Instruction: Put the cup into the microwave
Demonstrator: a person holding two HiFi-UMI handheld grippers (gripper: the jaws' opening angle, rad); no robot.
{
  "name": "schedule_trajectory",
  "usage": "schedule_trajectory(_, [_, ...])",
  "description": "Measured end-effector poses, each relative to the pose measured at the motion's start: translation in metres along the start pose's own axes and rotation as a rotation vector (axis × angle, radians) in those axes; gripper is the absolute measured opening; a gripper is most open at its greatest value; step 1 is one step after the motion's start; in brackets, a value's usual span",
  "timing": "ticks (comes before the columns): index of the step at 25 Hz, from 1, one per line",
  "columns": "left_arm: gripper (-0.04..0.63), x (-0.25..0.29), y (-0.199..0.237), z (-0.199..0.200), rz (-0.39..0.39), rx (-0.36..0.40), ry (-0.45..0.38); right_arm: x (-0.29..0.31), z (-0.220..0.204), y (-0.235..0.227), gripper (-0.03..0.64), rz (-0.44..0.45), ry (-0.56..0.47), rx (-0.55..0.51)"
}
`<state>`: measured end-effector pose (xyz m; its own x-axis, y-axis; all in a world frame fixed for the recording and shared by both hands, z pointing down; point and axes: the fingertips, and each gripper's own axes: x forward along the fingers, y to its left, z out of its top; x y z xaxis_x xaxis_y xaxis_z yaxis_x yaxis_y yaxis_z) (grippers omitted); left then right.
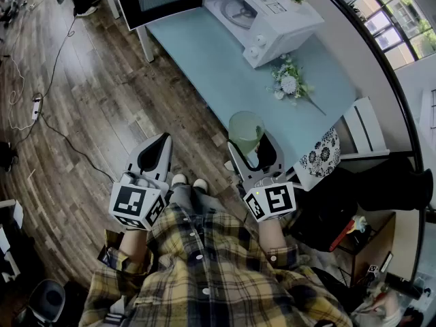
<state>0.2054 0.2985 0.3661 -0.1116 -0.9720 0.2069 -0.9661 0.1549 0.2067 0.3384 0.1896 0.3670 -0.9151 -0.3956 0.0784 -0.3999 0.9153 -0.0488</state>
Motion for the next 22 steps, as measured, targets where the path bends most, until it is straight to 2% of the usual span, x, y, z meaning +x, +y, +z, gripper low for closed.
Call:
schedule_trajectory(13, [-0.011,-0.016,0.008,-0.002,0.047,0.001,-0.022,-0.001,0.008,0.021,0.327,0.060,-0.039,0.003])
schedule_trajectory(22, [-0.011,0.020,0.067,0.005,-0.010,0.007,0.031,0.064,0.008,0.028,0.327,0.004,-0.024,0.009])
